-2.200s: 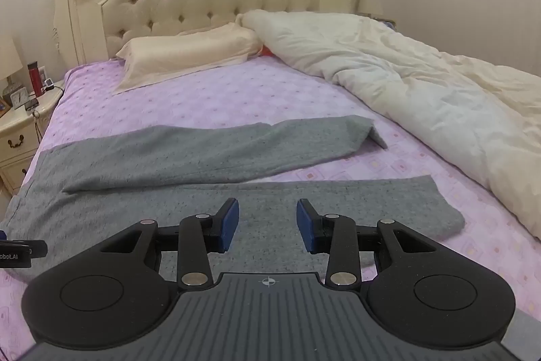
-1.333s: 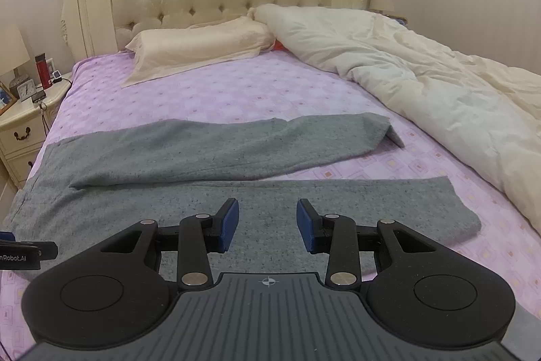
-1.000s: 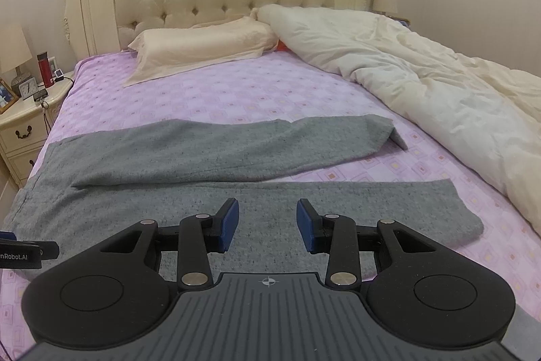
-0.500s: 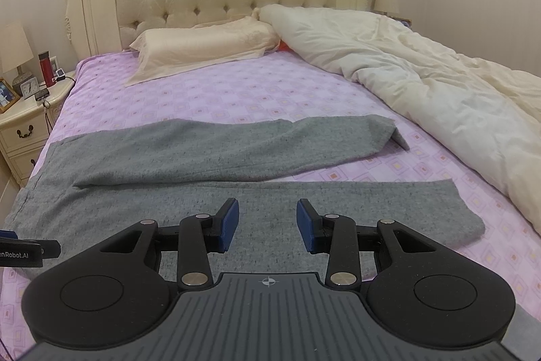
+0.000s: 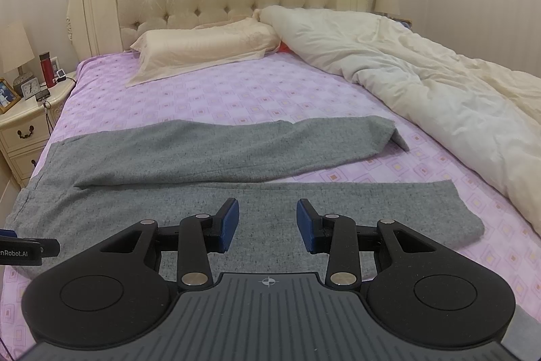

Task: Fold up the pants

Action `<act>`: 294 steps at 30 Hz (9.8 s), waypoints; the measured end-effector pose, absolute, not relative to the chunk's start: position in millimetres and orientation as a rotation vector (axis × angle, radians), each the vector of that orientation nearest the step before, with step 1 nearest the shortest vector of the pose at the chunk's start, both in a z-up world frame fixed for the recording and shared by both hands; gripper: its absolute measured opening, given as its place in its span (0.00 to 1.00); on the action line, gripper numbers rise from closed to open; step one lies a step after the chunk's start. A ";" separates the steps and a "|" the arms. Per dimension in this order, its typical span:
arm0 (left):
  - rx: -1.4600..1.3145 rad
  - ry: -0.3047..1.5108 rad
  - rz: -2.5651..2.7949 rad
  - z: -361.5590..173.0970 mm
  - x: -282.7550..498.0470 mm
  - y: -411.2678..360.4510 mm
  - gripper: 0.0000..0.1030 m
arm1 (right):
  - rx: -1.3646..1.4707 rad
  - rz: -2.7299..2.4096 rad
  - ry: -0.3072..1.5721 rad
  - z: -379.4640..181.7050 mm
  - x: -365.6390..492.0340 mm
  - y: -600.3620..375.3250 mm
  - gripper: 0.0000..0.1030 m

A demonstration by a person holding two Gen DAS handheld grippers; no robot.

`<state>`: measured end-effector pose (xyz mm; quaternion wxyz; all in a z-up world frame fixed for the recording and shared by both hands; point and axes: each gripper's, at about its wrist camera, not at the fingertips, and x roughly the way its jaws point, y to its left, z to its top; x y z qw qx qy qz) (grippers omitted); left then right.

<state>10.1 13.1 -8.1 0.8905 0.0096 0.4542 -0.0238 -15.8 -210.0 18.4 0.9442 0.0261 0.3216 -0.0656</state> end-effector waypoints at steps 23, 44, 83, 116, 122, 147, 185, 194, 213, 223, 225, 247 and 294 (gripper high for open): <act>0.016 0.950 -0.051 -7.7 12.2 14.1 0.78 | 0.050 -0.123 0.657 17.4 -15.5 -205.5 0.36; 0.004 0.961 -0.057 -10.2 18.6 15.3 0.76 | 0.087 -0.134 0.637 13.6 -10.4 -221.5 0.36; 0.085 0.895 0.023 -65.5 204.6 -19.3 0.76 | 0.220 -0.500 0.624 -63.4 205.4 -448.1 0.36; 0.125 0.941 -0.030 -96.5 227.7 -17.1 0.86 | 0.063 -0.349 0.614 -70.4 234.3 -456.7 0.11; 0.124 0.936 -0.019 -97.5 226.4 -17.9 0.87 | 0.112 -0.069 0.729 -73.1 270.7 -402.3 0.32; 0.116 0.936 -0.010 -98.2 226.9 -16.6 0.88 | -0.154 0.390 1.078 -92.0 306.6 -319.6 0.51; -0.136 0.877 -0.095 -36.2 206.3 21.6 0.77 | -0.541 0.684 0.761 -58.1 142.2 -218.6 0.06; -0.263 0.993 -0.090 -35.9 222.5 25.4 0.82 | -0.648 0.672 0.768 -80.8 118.7 -197.2 0.06; -0.206 1.053 -0.074 -36.2 191.2 14.2 0.14 | -0.196 0.545 0.655 -48.6 97.3 -253.6 0.15; -0.157 0.978 -0.097 -41.1 120.6 13.5 0.15 | 0.295 0.423 0.680 -24.1 102.0 -336.3 0.20; -0.167 1.003 -0.104 -48.5 119.9 16.1 0.15 | 0.253 0.219 0.660 -23.2 110.3 -343.5 0.20; -0.171 1.028 -0.122 -59.1 125.1 19.8 0.12 | -0.015 -0.397 0.873 -90.1 227.1 -319.0 0.02; -0.254 0.964 -0.200 -28.2 57.5 62.8 0.05 | 0.549 -0.354 0.441 -13.3 28.8 -430.0 0.03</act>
